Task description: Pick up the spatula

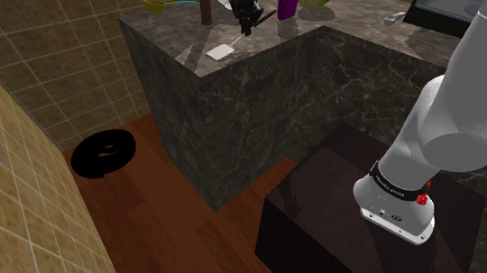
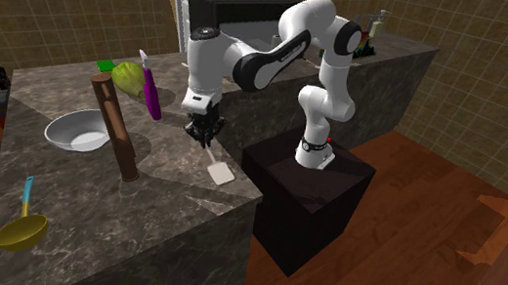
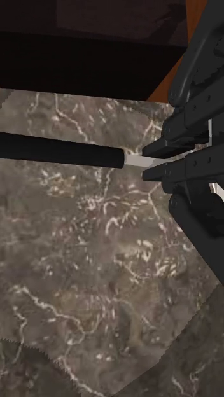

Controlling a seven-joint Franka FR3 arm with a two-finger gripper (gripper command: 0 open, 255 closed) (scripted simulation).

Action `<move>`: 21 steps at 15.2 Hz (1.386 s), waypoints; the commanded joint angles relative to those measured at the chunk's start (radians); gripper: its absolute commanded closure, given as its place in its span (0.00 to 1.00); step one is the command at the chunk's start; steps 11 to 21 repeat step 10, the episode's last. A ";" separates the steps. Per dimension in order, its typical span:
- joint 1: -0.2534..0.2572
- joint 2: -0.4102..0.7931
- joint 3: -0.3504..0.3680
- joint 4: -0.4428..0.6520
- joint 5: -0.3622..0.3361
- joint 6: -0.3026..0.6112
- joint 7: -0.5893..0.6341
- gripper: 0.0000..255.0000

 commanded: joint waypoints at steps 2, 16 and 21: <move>0.001 -0.004 0.000 0.036 -0.001 -0.040 0.000 1.00; 0.000 -0.005 0.000 0.117 0.000 -0.122 -0.004 1.00; 0.000 -0.005 0.000 0.117 0.000 -0.122 -0.004 1.00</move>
